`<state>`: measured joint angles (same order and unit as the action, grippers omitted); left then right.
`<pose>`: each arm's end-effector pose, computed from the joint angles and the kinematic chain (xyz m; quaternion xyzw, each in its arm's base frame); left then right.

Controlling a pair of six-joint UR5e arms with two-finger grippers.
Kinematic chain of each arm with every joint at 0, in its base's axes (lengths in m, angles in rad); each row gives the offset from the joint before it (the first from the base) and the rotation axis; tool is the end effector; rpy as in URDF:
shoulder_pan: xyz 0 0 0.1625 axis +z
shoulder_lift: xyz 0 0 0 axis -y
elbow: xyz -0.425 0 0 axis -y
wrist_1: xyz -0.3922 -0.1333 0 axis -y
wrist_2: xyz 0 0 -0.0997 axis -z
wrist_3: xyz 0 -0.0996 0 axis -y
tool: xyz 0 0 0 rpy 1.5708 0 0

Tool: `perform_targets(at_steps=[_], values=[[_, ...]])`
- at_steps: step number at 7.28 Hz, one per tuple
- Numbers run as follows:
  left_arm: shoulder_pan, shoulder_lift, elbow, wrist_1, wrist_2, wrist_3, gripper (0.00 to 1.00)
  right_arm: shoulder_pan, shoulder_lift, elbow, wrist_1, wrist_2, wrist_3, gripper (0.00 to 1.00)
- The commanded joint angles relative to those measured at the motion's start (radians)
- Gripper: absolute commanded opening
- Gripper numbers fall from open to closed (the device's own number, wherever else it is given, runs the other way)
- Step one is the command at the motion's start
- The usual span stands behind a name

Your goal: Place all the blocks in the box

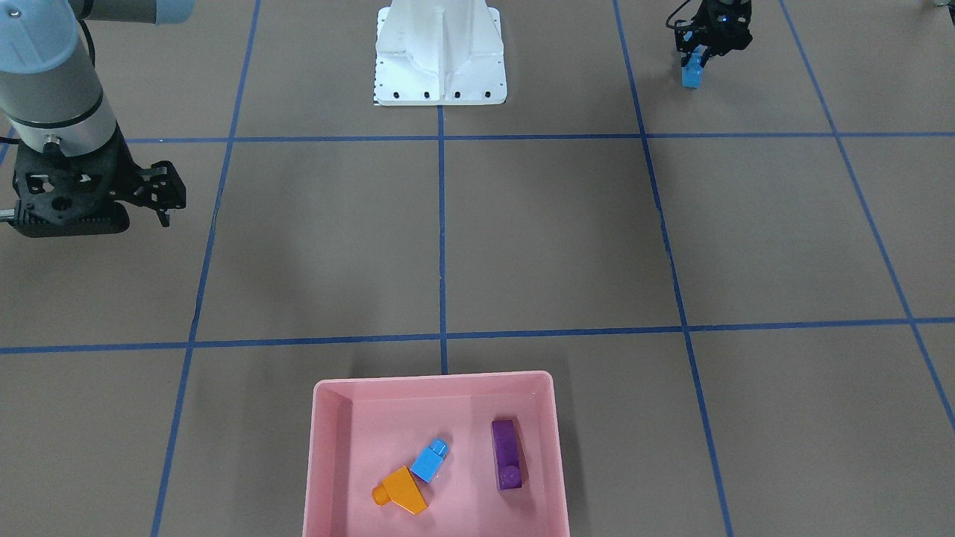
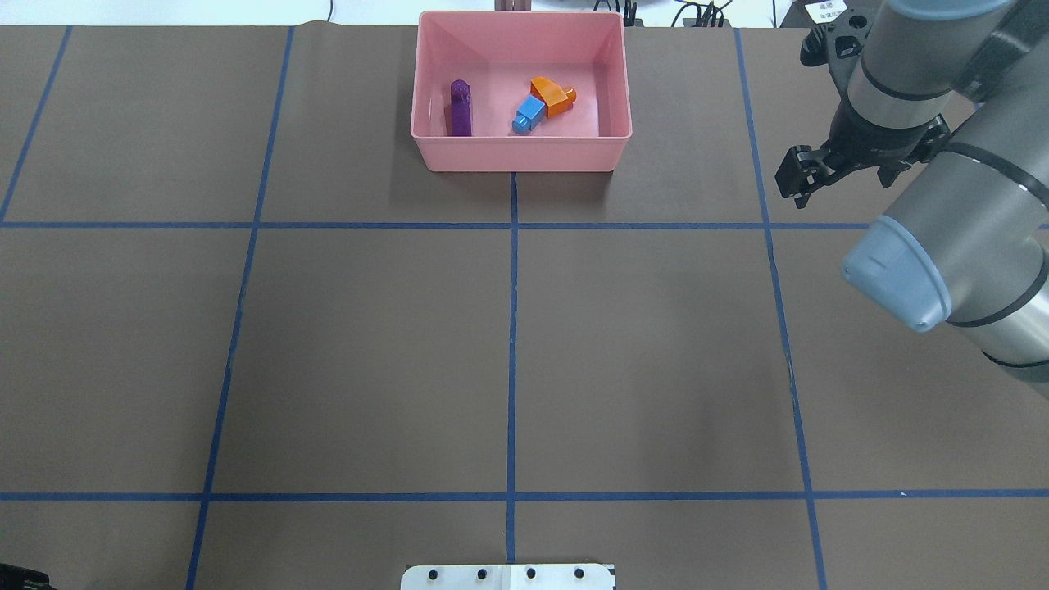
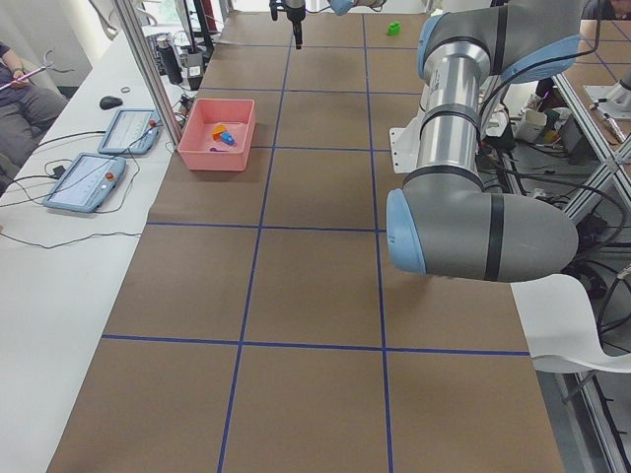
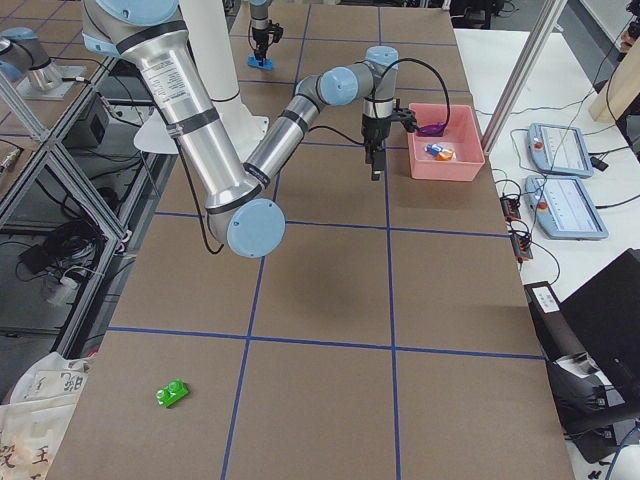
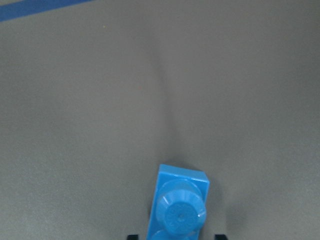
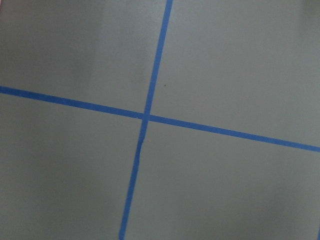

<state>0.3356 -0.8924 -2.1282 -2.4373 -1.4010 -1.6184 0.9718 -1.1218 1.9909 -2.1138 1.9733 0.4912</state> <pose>0.2973 -0.0553 0.5452 0.0084 0.3713 0.1026 0.9228 -0.2387 -0.5169 0.3007 0.0337 -0.2511 -0.0845 0.9637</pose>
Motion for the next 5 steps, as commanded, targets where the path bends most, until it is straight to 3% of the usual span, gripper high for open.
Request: perform_targets(at_steps=[1,3,4,5], values=[[-0.003,0.051,-0.060,0.000,-0.010,-0.005,0.00,0.101,-0.094,0.008,0.005,0.063,-0.188,1.00],[-0.036,0.127,-0.215,-0.002,-0.016,-0.052,0.00,0.165,-0.211,0.009,0.075,0.095,-0.323,1.00],[-0.156,0.106,-0.251,-0.006,-0.114,-0.043,0.00,0.191,-0.319,-0.001,0.213,0.099,-0.362,1.00],[-0.335,0.066,-0.266,-0.011,-0.300,-0.032,0.00,0.227,-0.370,-0.042,0.324,0.148,-0.400,1.00]])
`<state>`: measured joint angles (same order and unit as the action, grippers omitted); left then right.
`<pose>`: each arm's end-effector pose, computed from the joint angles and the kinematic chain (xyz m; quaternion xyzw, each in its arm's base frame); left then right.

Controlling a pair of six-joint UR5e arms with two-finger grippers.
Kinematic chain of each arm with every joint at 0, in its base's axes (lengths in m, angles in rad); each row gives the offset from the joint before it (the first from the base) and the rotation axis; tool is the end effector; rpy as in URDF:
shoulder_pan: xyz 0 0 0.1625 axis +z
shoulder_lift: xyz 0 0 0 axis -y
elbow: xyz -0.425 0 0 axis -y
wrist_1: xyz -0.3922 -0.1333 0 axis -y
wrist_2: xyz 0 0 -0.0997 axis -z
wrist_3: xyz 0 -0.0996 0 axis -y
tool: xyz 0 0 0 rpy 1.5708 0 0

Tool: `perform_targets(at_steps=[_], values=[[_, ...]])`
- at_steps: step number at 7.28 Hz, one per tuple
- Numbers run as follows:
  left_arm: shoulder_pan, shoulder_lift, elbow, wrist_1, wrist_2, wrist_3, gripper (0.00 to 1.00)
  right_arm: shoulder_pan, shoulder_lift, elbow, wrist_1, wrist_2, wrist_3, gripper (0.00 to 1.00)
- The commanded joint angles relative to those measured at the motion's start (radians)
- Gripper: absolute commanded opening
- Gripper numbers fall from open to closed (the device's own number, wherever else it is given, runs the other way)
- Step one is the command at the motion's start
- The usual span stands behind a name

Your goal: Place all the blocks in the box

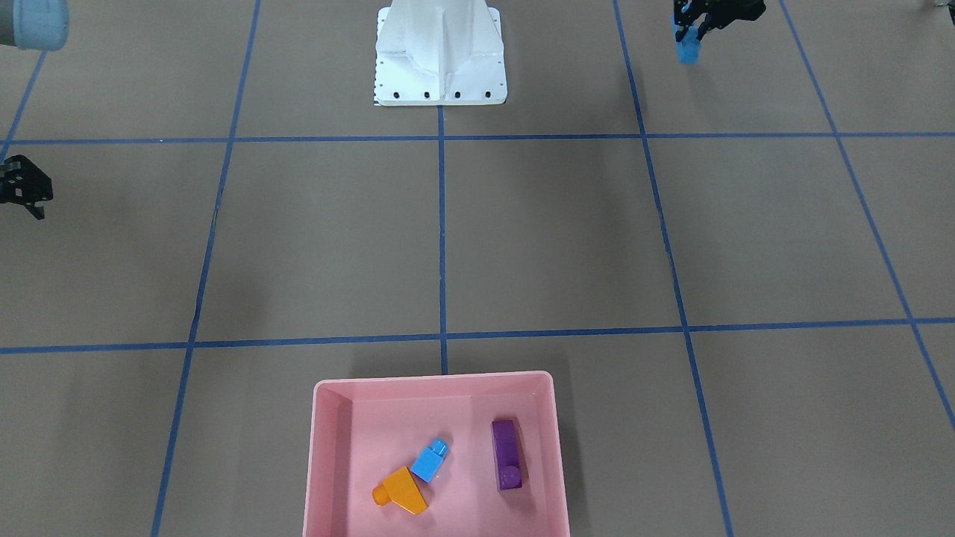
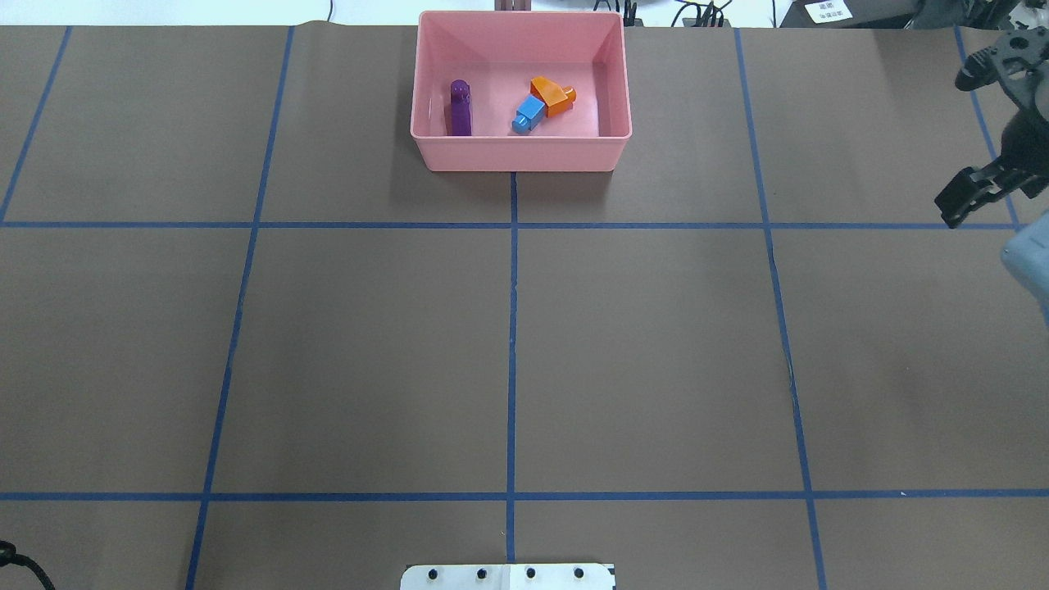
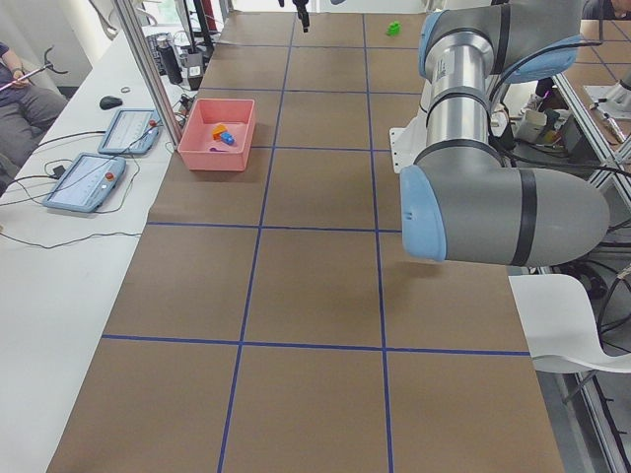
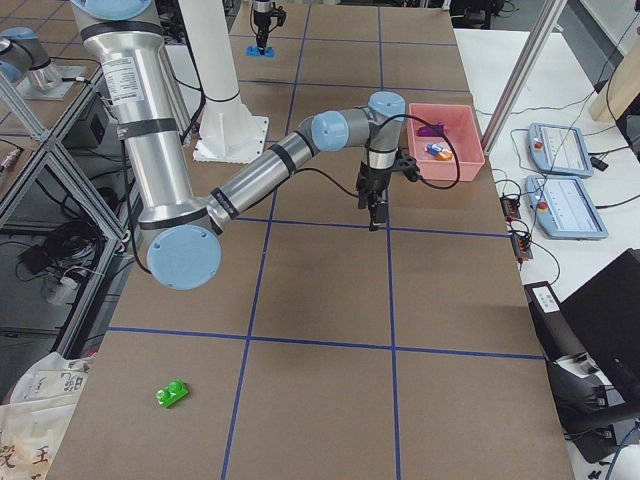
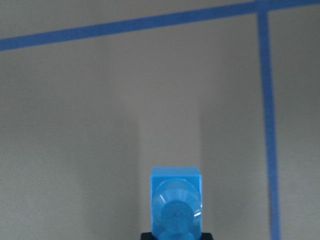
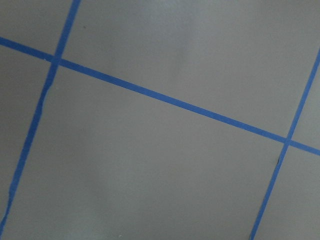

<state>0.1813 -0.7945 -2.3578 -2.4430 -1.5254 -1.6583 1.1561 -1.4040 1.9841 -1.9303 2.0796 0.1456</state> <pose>0.2556 -0.0933 0.4477 -0.0369 0.4260 0.0327 0.9034 -0.1299 -0.5054 0.4297 0.0332 -0.2698 -0.1565 0.9495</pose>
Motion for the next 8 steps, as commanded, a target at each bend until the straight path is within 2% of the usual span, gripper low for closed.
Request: perform_targets(at_steps=[1,2,4,5,6,7,8], values=[[-0.336,-0.107,-0.037,-0.007,-0.331,0.096,0.00,0.078,-0.098,-0.063,0.151,0.087,-0.099,1.00],[-0.500,-0.192,-0.016,0.015,-0.446,0.180,0.00,0.111,-0.113,-0.085,0.151,0.091,-0.154,1.00],[-0.682,-0.369,0.049,0.050,-0.588,0.218,0.00,0.126,-0.183,-0.097,0.154,0.088,-0.211,1.00],[-0.821,-0.470,0.096,0.099,-0.683,0.283,0.00,0.155,-0.225,-0.097,0.155,0.100,-0.236,1.00],[-0.973,-0.653,0.179,0.213,-0.826,0.297,0.00,0.190,-0.303,-0.099,0.159,0.138,-0.342,1.00],[-1.056,-0.748,0.252,0.228,-0.885,0.328,0.00,0.226,-0.372,-0.094,0.159,0.140,-0.448,1.00],[-1.085,-0.785,0.297,0.233,-0.888,0.350,0.00,0.244,-0.448,-0.096,0.218,0.140,-0.537,1.00]])
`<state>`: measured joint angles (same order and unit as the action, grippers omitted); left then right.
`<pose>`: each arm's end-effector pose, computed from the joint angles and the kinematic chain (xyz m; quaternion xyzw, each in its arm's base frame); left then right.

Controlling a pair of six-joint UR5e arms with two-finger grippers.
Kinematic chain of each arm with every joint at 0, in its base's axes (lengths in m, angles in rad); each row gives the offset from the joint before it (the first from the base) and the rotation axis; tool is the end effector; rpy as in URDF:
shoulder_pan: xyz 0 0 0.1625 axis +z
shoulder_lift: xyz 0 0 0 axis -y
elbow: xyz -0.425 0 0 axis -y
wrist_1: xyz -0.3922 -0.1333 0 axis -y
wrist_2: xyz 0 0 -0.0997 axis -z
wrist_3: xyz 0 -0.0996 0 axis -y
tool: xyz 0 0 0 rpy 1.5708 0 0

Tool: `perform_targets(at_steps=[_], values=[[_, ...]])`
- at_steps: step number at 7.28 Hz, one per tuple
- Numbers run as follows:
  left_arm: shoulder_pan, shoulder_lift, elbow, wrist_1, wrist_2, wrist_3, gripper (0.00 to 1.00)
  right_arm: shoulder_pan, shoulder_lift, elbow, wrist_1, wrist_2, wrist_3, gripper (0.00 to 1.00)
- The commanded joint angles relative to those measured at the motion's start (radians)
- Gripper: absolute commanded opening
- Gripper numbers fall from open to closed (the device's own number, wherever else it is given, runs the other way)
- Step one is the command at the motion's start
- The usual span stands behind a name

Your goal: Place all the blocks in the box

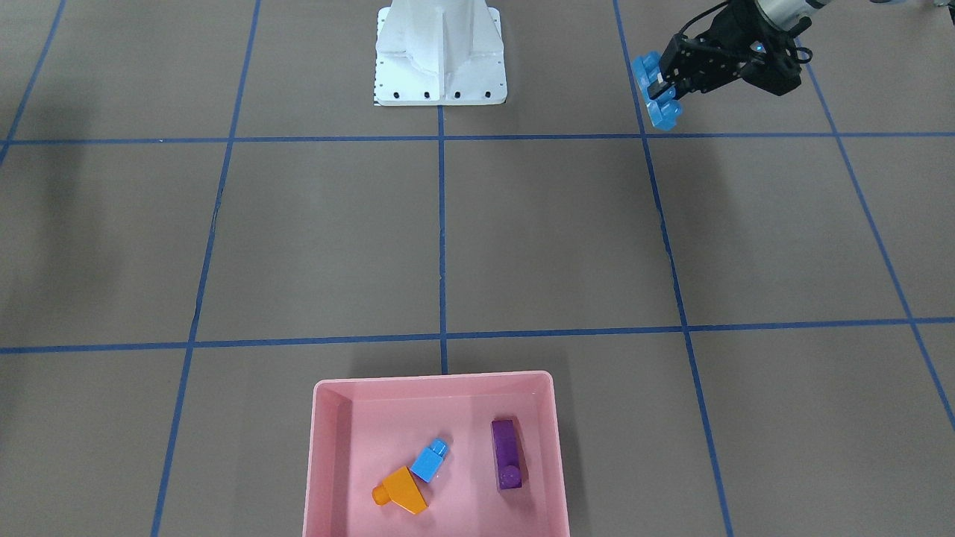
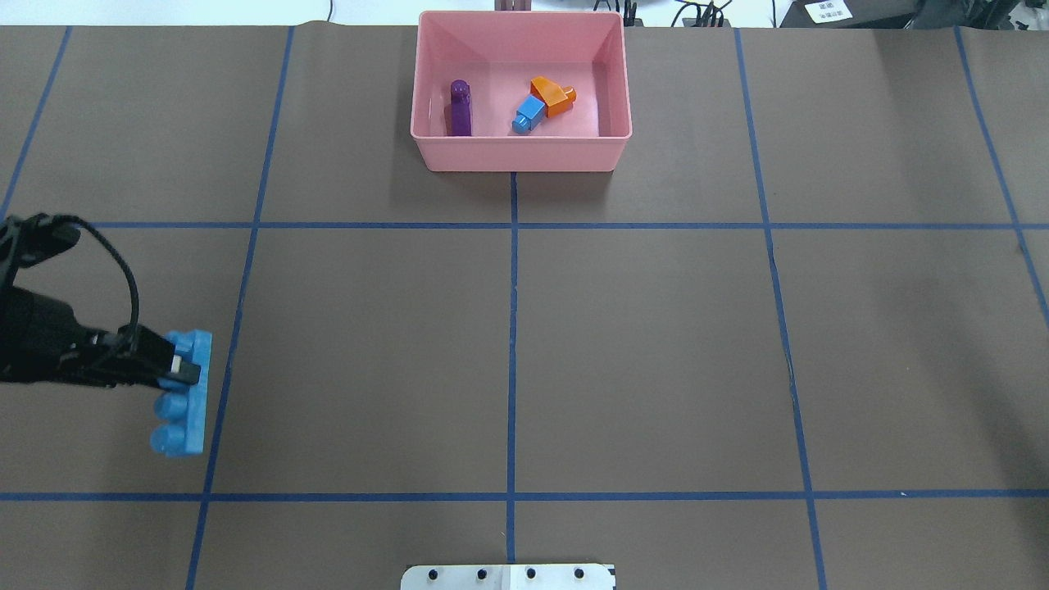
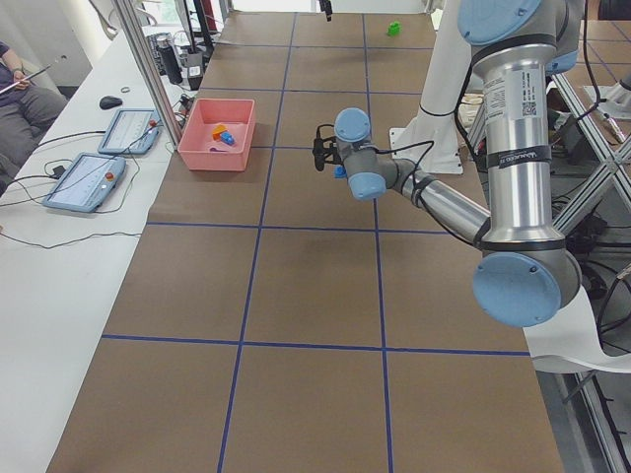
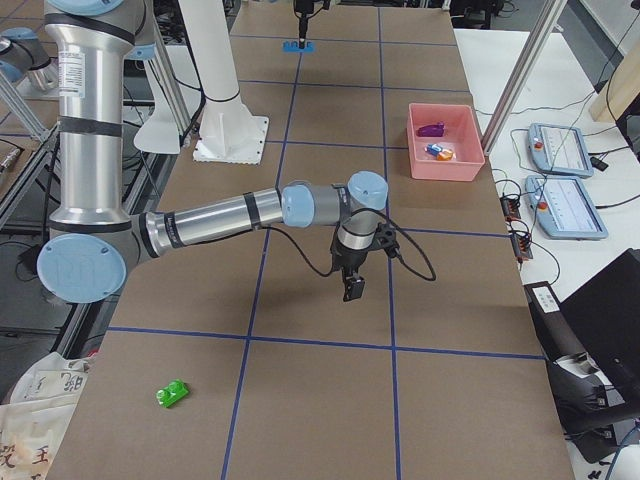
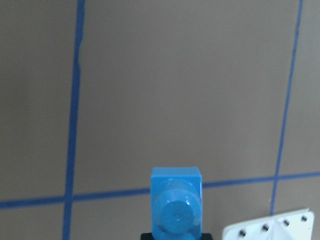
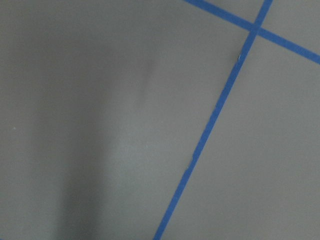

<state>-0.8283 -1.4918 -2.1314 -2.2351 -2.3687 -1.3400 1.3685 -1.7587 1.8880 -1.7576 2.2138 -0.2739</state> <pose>0.2373 -0.3503 0.3423 -0.0294 0.5960 -0.0266 0.8020 -0.0092 -0.4110 0.6148 -0.0159 -0.3166 -0.2148 0.9238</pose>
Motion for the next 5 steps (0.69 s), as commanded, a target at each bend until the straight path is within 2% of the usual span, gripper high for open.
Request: perform_targets(at_steps=[1,2,4,5], values=[[-0.147,-0.208,0.161,0.034,-0.069,0.047,0.00,0.034,-0.195,-0.006,0.149,0.006,-0.154,1.00],[-0.228,-0.360,0.280,0.066,-0.140,0.047,0.00,0.034,-0.269,-0.048,0.297,0.007,-0.169,1.00],[-0.276,-0.509,0.413,0.074,-0.147,0.033,0.00,0.040,-0.413,-0.163,0.593,0.012,-0.217,1.00],[-0.302,-0.606,0.497,0.080,-0.146,-0.017,0.00,0.059,-0.462,-0.212,0.697,0.012,-0.222,1.00]])
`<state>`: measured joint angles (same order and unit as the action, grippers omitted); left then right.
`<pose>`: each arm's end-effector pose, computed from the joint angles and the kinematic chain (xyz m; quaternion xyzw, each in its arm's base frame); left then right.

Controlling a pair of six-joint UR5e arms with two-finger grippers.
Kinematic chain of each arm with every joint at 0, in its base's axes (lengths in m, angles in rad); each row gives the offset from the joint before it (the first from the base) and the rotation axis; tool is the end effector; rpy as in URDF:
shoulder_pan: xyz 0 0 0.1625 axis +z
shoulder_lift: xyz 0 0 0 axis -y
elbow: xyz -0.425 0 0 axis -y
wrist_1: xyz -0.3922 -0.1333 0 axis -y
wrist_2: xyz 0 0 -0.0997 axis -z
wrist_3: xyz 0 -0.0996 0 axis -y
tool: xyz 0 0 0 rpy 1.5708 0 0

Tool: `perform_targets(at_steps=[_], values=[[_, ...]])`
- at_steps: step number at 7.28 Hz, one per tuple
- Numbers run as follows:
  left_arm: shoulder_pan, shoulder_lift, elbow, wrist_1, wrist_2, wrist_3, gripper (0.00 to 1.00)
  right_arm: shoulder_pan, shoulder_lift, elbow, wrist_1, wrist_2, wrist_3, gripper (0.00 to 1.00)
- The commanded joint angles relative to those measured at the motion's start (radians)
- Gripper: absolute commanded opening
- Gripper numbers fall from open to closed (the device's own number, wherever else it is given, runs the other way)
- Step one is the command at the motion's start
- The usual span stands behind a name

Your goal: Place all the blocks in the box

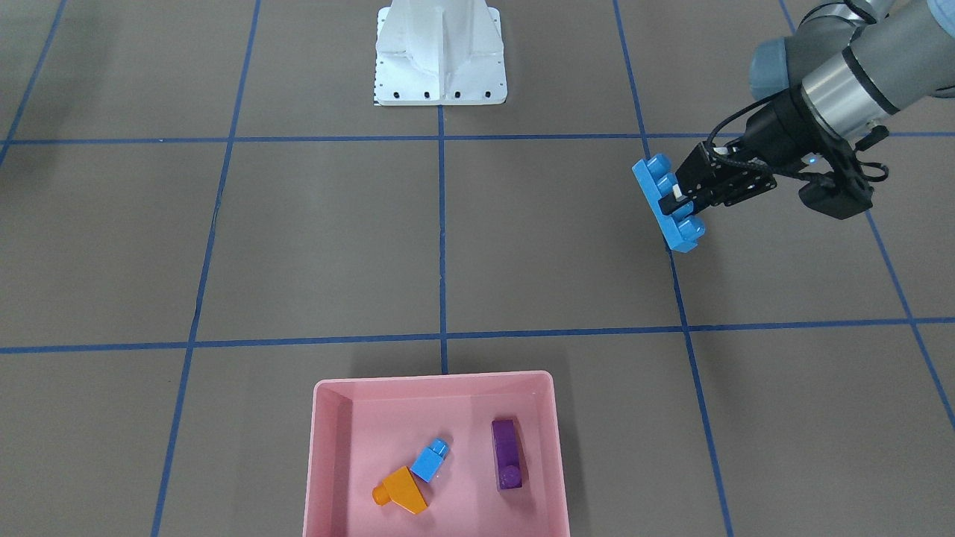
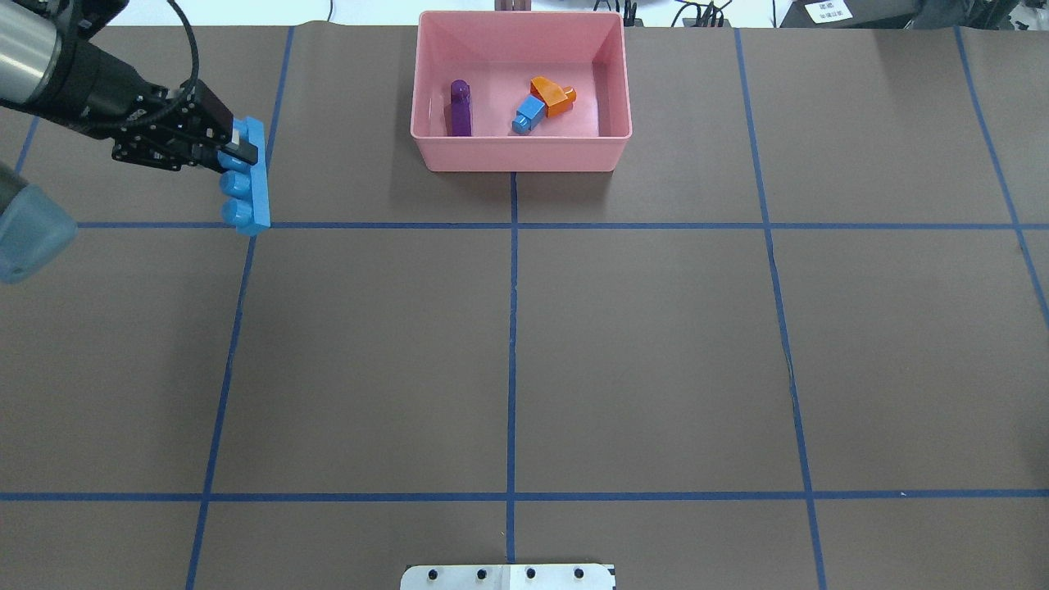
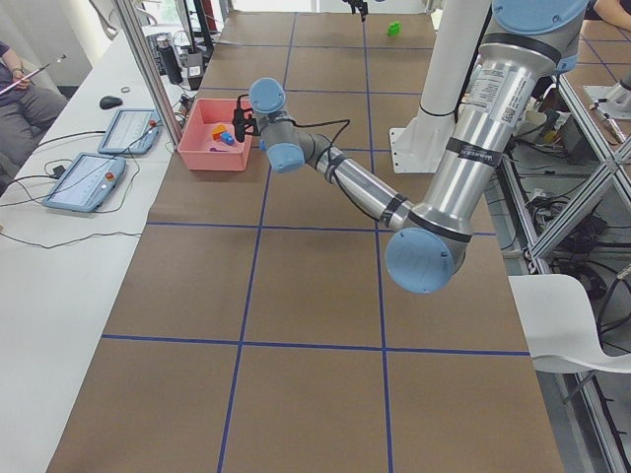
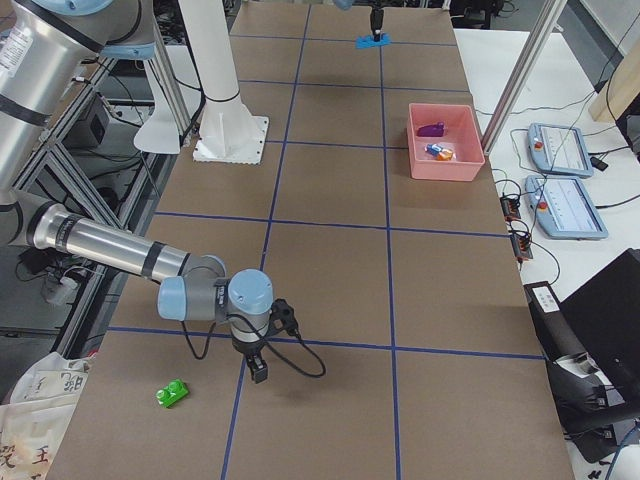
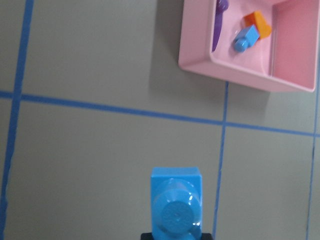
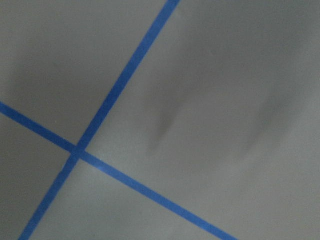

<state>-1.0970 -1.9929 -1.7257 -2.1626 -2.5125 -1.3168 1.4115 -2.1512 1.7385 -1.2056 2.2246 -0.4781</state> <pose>0.2249 -0.5542 0.2674 0.0122 0.6203 -0.0757 0.7806 0.0366 -0.2308 0.7589 0.0287 -0.3205 -0.2894 0.9015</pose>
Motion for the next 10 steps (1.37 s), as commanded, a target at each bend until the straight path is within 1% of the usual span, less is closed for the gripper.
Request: perform_targets(at_steps=[1,2,3,4,5,6,7,8,10], values=[[-0.037,-0.204,0.183,0.006,0.032,-0.085,0.00,0.038,-0.122,-0.073,0.194,0.003,-0.017,1.00],[-0.034,-0.286,0.260,0.006,0.106,-0.116,0.00,0.053,-0.157,-0.073,0.196,0.032,-0.017,1.00],[-0.034,-0.372,0.372,-0.009,0.122,-0.127,0.00,0.060,-0.176,-0.074,0.195,0.071,-0.019,1.00],[-0.031,-0.445,0.446,-0.014,0.191,-0.133,0.00,0.058,-0.183,-0.085,0.195,0.072,-0.020,1.00],[-0.023,-0.521,0.510,-0.025,0.233,-0.209,0.00,0.058,-0.173,-0.114,0.196,0.063,-0.040,1.00],[0.015,-0.584,0.590,-0.083,0.324,-0.272,0.00,0.058,-0.171,-0.120,0.196,0.063,-0.057,1.00],[0.061,-0.659,0.700,-0.153,0.442,-0.338,0.00,0.058,-0.159,-0.137,0.193,0.049,-0.051,1.00],[0.068,-0.675,0.718,-0.173,0.449,-0.370,0.00,0.057,-0.151,-0.149,0.192,0.037,-0.051,1.00],[0.078,-0.684,0.718,-0.174,0.451,-0.380,0.00,0.055,-0.145,-0.192,0.198,0.041,-0.056,1.00]])
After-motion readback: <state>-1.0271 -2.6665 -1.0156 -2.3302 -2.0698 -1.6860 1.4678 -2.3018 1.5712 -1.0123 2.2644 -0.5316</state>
